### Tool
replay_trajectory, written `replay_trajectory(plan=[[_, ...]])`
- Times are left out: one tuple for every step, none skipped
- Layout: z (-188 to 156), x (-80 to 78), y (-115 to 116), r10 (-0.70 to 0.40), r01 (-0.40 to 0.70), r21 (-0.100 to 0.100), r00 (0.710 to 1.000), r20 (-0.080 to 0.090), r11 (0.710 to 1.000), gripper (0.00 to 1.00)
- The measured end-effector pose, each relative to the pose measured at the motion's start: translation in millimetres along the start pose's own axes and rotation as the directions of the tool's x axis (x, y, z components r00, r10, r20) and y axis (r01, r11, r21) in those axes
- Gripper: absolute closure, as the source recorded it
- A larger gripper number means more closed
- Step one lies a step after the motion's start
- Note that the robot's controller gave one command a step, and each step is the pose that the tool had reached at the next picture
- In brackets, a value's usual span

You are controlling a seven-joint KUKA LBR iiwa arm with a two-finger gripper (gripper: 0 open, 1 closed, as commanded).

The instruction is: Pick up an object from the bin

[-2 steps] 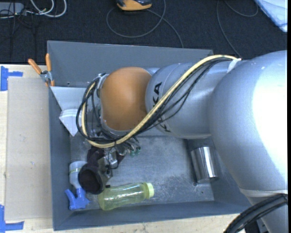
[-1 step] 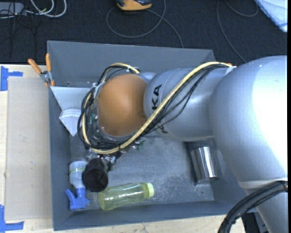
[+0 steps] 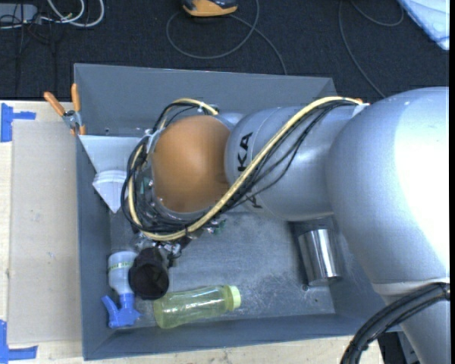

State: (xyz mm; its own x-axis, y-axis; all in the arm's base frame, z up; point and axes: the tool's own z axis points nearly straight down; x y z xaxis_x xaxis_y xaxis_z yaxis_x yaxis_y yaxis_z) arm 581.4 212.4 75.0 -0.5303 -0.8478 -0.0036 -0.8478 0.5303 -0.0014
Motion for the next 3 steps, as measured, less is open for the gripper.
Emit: replay_trajectory(plan=[[-28.1,-0.6,-3.7,-0.02,0.02,-0.002,1.0,-0.003,1.0,1.0],[-69.5,-1.1,7.7,-0.013,0.013,-0.002,1.0,-0.001,1.0,1.0],[-64.7,-4.6,2.8,-0.017,0.017,0.003,1.0,0.006,1.0,1.0]])
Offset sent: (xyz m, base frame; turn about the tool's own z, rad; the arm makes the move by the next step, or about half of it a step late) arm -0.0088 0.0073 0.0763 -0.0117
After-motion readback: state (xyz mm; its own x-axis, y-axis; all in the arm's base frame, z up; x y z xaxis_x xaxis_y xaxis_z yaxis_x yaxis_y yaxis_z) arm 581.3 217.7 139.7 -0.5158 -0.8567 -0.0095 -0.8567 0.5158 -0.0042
